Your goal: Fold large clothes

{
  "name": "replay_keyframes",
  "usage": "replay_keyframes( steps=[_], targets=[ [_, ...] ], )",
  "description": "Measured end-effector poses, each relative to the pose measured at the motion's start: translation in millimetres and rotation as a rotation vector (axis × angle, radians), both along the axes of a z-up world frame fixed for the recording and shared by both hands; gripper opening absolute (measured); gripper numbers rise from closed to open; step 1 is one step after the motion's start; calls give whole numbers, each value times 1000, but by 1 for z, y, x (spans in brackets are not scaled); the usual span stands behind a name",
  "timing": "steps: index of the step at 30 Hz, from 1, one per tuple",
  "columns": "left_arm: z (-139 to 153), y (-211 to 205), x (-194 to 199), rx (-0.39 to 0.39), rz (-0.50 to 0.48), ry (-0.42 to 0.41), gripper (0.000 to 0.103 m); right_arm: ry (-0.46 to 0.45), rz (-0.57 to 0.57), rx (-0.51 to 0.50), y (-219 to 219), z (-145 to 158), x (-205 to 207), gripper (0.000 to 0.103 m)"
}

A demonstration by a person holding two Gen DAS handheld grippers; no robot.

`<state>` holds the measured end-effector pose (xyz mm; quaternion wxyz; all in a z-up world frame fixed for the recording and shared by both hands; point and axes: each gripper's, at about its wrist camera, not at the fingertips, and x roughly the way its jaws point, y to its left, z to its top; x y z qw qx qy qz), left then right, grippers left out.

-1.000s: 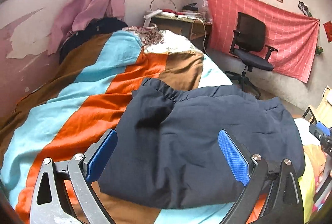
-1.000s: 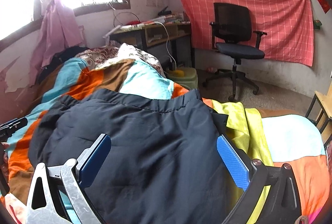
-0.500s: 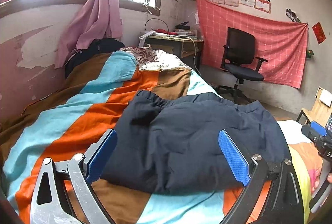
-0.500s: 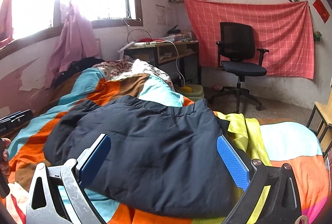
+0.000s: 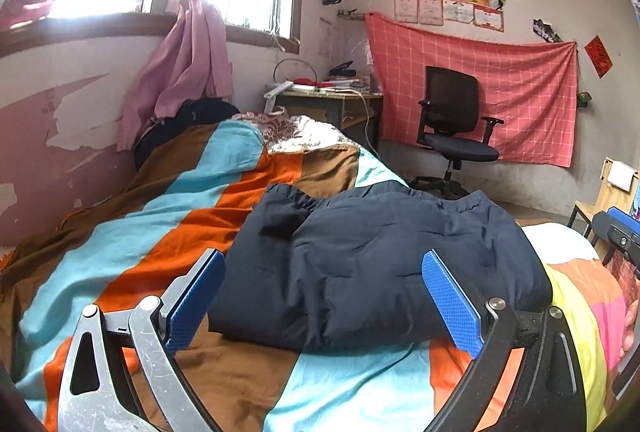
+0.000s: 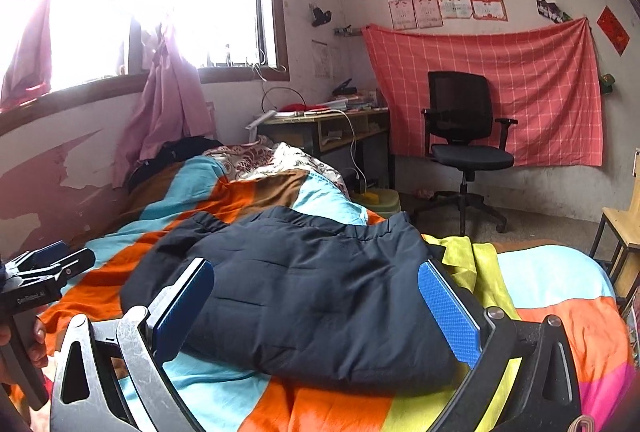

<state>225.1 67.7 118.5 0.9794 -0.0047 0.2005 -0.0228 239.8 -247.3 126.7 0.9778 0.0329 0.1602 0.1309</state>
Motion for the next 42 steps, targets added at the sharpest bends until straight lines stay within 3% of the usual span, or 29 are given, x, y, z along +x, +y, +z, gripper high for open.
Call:
replay_keyframes(
  steps=[12,29,42],
  targets=[
    [7,-4,-41,45,-24,-65,100,-66,-10,-2,9,12,-56,103],
    [-21,-1,-81,50,-39,-46,101,-84,-14,-11,27,-6,-111,103],
    [-56,-2,-90,60,-33,16,101,-21,-32,11,33,-35,-120,103]
  ],
)
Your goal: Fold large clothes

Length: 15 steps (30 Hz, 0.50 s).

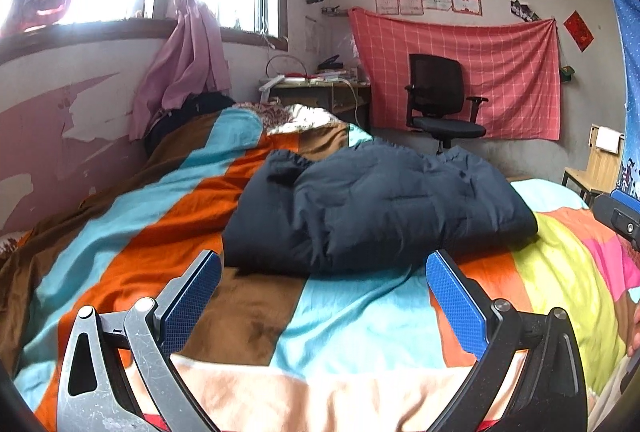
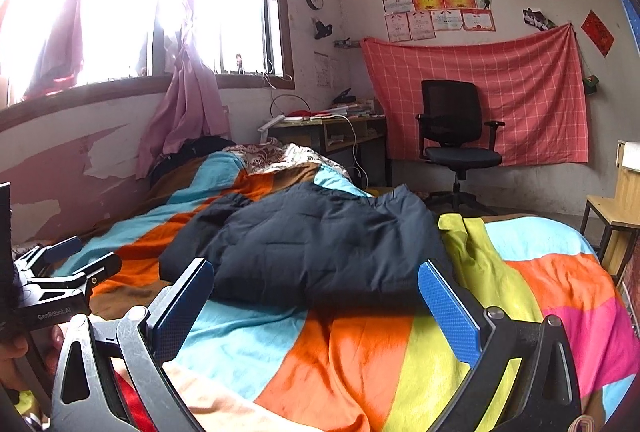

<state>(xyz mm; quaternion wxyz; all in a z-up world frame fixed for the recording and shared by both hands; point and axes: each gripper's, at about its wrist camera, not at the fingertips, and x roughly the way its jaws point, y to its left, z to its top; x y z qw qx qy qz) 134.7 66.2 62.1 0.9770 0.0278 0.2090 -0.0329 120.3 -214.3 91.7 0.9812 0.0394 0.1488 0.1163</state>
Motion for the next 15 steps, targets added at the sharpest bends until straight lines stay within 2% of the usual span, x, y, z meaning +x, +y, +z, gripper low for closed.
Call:
replay_keyframes(
  steps=[6,15],
  targets=[
    [-21,0,-2,-16,14,47,101,27,-3,0,4,-18,-1,103],
    [-42,0,1,0,10,114,101,101,7,-15,10,-46,2,103]
  ],
)
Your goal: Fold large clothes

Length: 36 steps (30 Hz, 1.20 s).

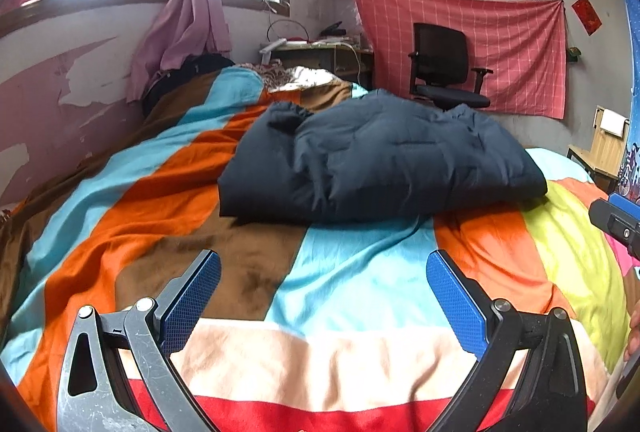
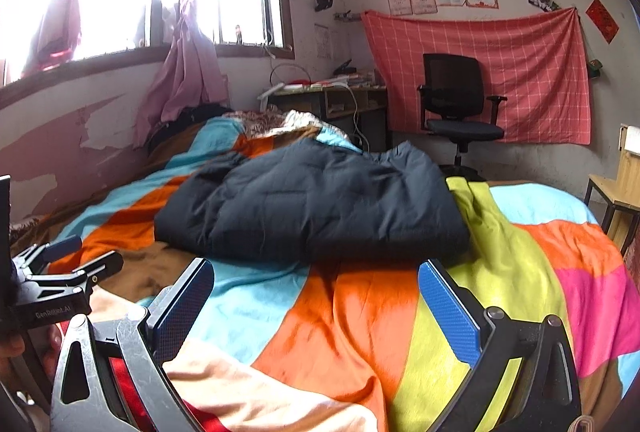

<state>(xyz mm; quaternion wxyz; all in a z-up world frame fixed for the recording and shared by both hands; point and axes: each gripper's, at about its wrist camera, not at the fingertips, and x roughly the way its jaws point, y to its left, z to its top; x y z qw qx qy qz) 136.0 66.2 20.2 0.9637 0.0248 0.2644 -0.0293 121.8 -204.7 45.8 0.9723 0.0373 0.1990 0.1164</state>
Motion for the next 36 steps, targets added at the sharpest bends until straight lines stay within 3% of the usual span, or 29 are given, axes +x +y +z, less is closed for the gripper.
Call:
replay_keyframes(
  steps=[23,36],
  targets=[
    [-18,-1,-3,-3,25,51,101,94,10,11,3,-23,10,103],
    [-21,1,-3,-5,50,61,101,142,-10,-35,8,-39,18,103]
  ],
)
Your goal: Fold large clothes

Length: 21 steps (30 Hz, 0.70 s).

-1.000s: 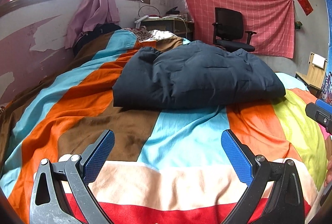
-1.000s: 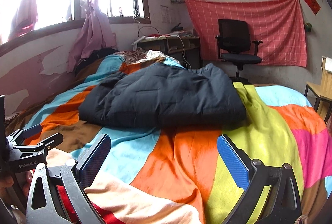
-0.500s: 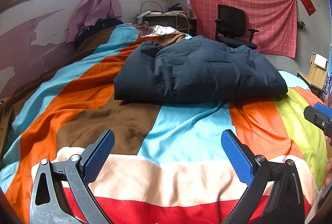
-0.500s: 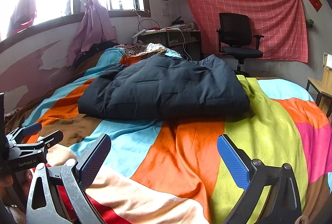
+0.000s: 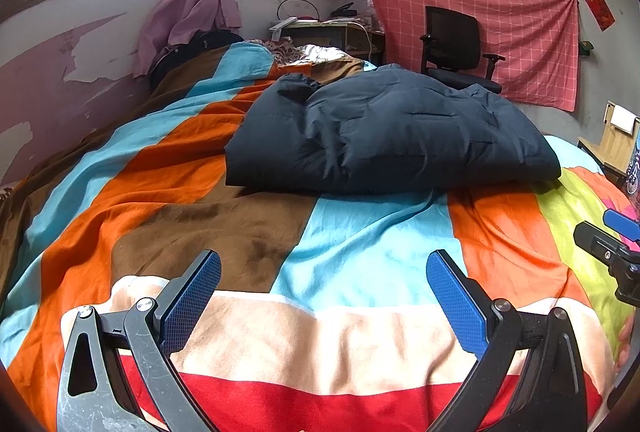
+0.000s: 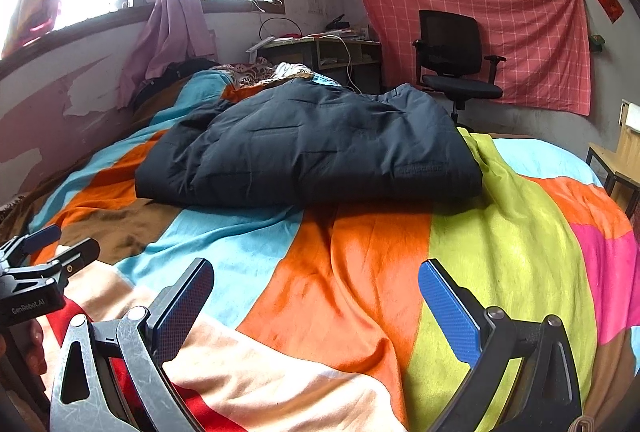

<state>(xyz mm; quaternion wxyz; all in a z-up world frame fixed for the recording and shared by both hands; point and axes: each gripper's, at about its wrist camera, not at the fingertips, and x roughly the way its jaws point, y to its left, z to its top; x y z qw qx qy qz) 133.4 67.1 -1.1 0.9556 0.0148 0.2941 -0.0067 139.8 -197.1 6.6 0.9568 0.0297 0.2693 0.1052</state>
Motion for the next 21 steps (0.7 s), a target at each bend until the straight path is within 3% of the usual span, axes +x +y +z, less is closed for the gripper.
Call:
replay_keyframes(
  steps=[21],
  targets=[
    [0,1,0,-8,4,7,101,10,-8,-3,-1,-4,3,103]
  ],
)
